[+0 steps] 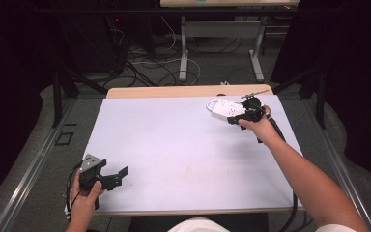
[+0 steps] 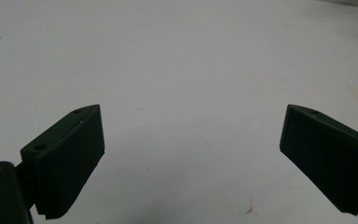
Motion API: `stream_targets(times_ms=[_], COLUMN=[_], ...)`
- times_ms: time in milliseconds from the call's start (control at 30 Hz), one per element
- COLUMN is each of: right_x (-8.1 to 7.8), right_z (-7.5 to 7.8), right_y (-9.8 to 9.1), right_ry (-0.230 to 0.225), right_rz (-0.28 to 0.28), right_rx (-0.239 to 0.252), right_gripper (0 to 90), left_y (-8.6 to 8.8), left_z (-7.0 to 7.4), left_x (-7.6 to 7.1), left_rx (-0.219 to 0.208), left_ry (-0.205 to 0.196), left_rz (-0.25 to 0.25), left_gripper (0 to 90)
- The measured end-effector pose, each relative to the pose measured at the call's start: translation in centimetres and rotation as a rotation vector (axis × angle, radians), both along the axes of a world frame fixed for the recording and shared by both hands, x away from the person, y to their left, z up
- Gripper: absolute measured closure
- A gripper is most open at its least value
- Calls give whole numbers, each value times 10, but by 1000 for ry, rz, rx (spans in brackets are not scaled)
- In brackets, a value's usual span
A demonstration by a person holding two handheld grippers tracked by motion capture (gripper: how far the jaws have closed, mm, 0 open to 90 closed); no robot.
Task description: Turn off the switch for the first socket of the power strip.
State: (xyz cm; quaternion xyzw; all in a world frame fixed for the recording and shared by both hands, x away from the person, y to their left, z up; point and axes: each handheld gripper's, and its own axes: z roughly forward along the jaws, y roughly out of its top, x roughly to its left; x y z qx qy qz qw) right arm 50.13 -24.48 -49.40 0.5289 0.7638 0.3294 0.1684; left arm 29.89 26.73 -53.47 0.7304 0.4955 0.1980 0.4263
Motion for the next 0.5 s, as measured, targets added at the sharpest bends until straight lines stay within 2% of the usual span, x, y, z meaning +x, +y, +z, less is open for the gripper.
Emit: stream_targets(times_ms=[100, 300, 500], right_x=[-7, -23, -38], right_z=[1, 2, 3], right_y=[0, -2, -5], right_ry=[-9, -14, -44], right_rz=[24, 49, 73], right_rx=[-15, 14, 4], right_gripper=[0, 0, 0], left_y=[-1, -1, -2], left_z=[0, 0, 0], left_x=[0, -1, -1], left_rx=[0, 1, 1], left_ry=[1, 6, 1], left_rz=[0, -5, -6], left_gripper=[63, 63, 63])
